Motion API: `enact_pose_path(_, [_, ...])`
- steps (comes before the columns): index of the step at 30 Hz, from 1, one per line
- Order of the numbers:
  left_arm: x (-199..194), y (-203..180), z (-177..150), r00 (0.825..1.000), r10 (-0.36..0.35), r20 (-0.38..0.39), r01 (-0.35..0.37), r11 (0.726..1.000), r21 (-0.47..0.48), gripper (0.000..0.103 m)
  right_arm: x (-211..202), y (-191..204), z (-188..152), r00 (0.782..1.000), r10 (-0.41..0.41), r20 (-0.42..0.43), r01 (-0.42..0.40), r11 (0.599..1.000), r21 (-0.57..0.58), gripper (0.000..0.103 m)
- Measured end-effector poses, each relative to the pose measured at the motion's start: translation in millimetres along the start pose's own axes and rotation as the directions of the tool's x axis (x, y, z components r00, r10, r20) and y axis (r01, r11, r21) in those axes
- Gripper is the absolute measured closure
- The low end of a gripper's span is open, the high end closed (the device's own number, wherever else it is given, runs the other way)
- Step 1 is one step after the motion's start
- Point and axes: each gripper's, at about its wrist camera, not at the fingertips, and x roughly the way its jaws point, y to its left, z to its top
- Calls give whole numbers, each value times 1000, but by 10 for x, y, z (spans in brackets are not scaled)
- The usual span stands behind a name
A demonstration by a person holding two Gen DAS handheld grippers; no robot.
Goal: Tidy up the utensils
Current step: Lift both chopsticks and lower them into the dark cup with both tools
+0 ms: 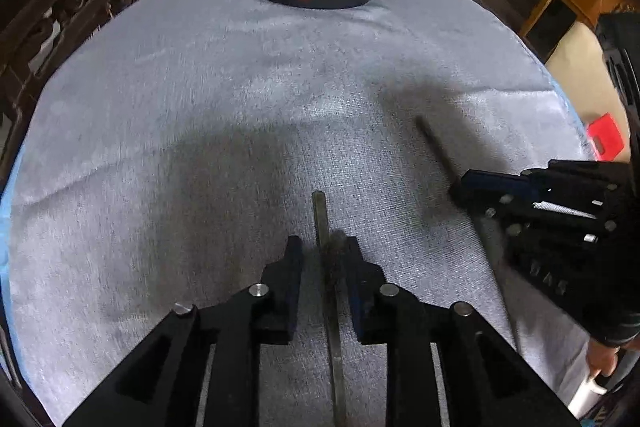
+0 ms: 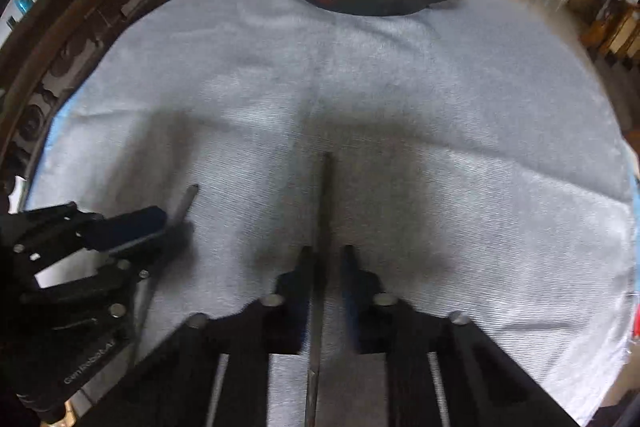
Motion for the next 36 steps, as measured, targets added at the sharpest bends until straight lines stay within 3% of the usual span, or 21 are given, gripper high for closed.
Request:
enact_pose_path(3, [-6,3,-39,1000,9,21,-10,1000,10,97,-20,-96,-57,999,31,8,-32,999,27,96])
enact_pose_path(5, [-24,66,-73,999,-17,34,18,1000,-19,97,-49,-190,-136,998,52,20,-53,997,57,96])
enact_pose_path(10, [-133,229,-244,997,-8,71,14,996,-83,98,-217,-482,-462,988,135,76,-145,978,148,96])
enact_pose_path(16, [-665,401,-503,973,22,232,17,986,-167,98,-588,-696,-901,963,189,191,-229,948,222,96])
enact_pose_path(22, [-1358,528,-847,920,71,386,26,970,-240,98,-1146,-687,-1277,922,170,349,-262,936,234,96])
enact_pose_path(27, [-1880,481,-1143,866,97,491,38,965,-258,98,-1637,-556,-1642,871,129,474,-257,942,215,96])
enact_pose_path(36, [-2504,233,-1690,766,133,629,66,957,-282,98,-2161,-364,-2208,795,67,603,-257,938,234,96])
